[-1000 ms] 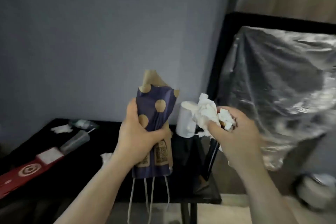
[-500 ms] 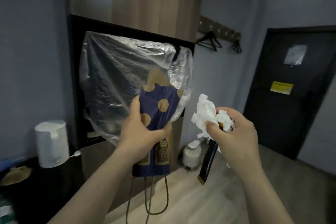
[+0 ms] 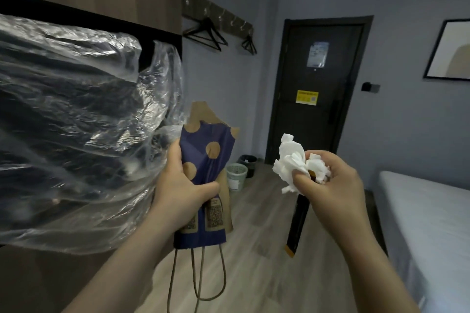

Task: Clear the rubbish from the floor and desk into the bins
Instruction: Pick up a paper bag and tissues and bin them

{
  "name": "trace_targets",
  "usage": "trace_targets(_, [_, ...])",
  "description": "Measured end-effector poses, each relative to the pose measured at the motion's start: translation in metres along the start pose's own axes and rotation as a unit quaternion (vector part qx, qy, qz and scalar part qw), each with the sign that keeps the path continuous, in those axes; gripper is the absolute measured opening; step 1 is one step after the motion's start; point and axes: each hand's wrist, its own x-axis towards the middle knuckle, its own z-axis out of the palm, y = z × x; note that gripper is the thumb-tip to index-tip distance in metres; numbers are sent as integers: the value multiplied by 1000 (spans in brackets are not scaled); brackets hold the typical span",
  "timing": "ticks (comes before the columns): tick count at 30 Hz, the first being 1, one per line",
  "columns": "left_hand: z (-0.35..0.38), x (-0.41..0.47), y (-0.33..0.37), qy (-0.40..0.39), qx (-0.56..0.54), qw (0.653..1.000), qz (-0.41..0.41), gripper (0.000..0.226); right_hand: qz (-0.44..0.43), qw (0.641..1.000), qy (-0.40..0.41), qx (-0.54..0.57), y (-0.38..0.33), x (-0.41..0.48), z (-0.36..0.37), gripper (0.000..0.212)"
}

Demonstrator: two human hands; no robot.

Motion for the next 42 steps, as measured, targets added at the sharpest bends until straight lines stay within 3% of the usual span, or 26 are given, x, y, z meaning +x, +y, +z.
trace_targets(17, [41,231,-123,-83,-13,996,-16,88,55,995,28,-81,95,150,157,18])
trace_targets(30, [197,370,-154,-118,-20,993,-15,88,75,996,26,-45,233,307,165,18])
trace_targets(42, [316,487,-195,-94,7,994,-61,87,96,994,2,-47,348,441,164,23])
